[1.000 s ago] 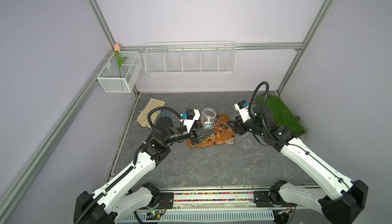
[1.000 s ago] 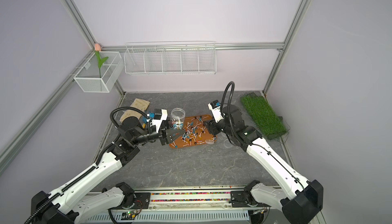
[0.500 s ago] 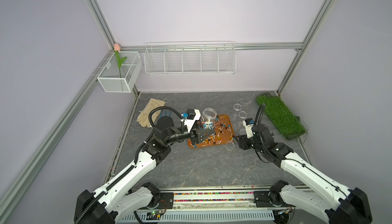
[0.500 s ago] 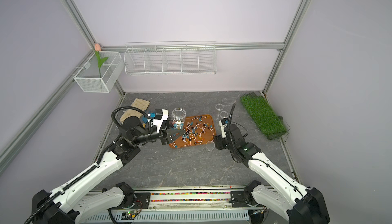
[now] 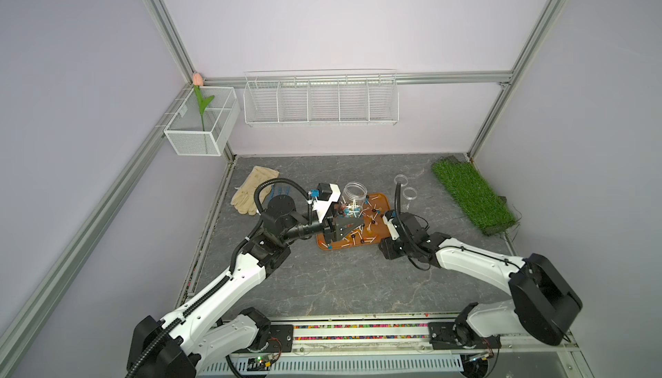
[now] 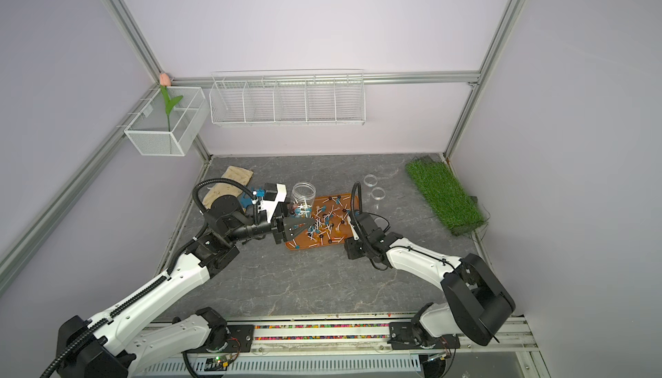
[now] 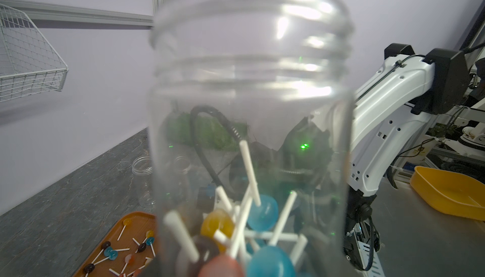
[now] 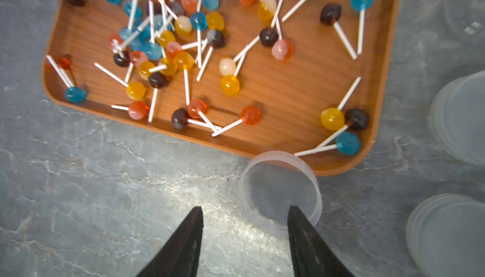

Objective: Pour the candies out of the jar
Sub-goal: Adjust the lid at the center of the board.

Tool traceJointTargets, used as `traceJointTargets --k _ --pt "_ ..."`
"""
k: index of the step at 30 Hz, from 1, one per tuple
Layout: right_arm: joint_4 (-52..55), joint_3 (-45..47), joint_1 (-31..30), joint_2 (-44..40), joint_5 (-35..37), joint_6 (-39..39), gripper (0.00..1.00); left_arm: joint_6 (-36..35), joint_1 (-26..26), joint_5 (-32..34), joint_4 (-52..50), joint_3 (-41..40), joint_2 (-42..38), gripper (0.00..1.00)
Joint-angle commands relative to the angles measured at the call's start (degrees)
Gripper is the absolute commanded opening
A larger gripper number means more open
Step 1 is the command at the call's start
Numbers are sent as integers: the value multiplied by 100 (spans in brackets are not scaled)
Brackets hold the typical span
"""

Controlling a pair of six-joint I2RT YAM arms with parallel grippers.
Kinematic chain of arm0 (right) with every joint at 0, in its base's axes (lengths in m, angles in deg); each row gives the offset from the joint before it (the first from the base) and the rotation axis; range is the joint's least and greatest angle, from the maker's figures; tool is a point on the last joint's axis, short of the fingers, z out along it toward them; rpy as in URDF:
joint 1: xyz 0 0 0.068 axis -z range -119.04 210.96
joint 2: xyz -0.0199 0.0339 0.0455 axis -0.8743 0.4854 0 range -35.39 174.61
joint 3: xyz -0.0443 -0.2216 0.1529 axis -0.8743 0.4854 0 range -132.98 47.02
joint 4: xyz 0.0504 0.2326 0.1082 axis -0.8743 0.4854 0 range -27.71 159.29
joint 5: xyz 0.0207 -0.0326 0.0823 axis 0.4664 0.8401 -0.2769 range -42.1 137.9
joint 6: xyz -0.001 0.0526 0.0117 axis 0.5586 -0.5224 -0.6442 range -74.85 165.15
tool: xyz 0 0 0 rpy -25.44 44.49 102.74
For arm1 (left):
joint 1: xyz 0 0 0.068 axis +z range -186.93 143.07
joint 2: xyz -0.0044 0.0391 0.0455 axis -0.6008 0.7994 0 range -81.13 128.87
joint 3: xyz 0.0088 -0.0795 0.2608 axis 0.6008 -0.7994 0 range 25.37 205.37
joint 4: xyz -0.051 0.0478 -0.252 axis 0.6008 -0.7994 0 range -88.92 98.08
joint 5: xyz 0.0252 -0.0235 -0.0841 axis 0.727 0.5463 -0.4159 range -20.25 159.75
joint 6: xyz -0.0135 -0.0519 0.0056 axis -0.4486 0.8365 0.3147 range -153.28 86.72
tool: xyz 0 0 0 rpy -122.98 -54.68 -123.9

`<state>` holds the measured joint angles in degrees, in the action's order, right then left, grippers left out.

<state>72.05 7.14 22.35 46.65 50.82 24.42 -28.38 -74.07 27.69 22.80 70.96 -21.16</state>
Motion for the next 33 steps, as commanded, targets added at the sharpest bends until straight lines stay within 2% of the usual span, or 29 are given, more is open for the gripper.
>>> traceJointTargets --k 1,6,20,27,33 --pt "-219 2 -23 346 -110 -306 53 28 6 -63 233 -25 63 55" --pt "-87 78 -24 538 -245 -535 51 53 6 -61 233 -10 111 55" --pt "760 343 71 -451 -161 -623 50 177 6 32 584 -29 519 55" --pt "1273 -316 364 -1342 22 -308 51 70 6 83 495 -32 797 55" --pt "1052 -475 612 -2226 307 -197 57 317 6 31 839 -19 1305 55"
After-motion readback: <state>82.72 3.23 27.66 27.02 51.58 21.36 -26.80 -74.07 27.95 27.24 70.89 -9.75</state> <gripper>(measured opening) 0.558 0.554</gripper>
